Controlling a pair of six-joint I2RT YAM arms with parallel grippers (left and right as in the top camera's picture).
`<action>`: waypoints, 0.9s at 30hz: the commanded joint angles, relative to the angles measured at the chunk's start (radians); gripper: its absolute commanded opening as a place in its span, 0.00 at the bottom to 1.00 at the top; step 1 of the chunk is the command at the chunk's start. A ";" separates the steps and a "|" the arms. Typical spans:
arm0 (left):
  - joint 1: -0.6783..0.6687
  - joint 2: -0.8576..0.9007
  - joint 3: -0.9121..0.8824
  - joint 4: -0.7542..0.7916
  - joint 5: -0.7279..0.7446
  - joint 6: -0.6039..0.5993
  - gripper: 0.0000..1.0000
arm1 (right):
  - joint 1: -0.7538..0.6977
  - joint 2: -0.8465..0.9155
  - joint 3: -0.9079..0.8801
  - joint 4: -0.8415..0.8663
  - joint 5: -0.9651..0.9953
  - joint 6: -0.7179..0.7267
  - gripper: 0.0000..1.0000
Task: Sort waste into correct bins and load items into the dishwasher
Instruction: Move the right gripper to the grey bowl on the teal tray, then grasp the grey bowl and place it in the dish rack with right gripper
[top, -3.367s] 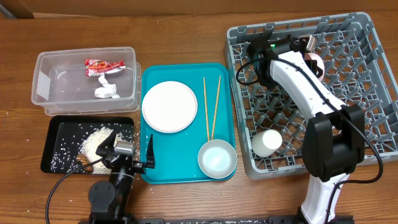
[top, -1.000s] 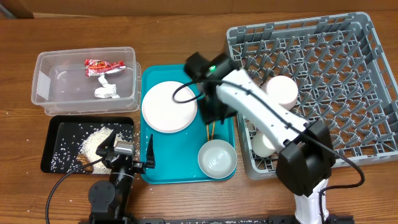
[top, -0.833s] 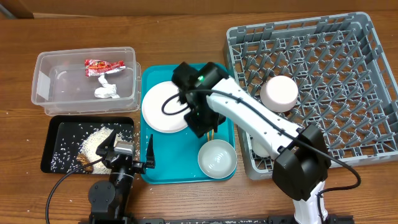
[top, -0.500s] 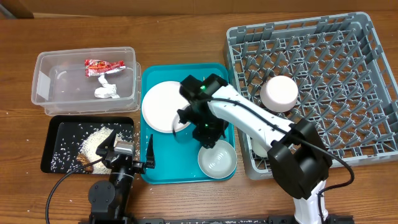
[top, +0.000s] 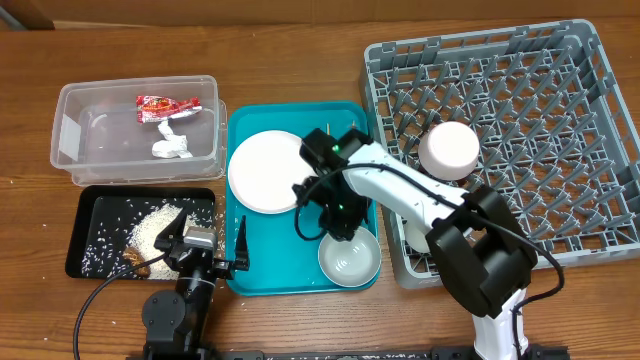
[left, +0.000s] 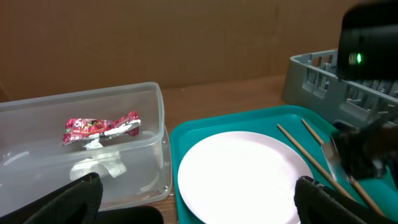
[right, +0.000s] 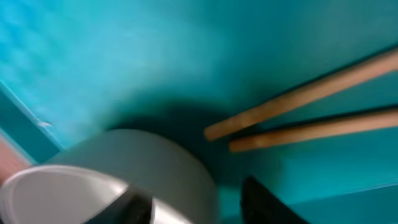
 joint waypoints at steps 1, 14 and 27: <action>0.006 -0.011 -0.011 0.004 0.003 0.008 1.00 | -0.003 -0.017 -0.035 0.011 0.020 0.019 0.31; 0.006 -0.011 -0.011 0.004 0.003 0.008 1.00 | -0.003 -0.088 0.219 -0.190 0.162 0.347 0.04; 0.006 -0.011 -0.011 0.004 0.003 0.008 1.00 | -0.026 -0.429 0.465 -0.119 0.887 0.975 0.04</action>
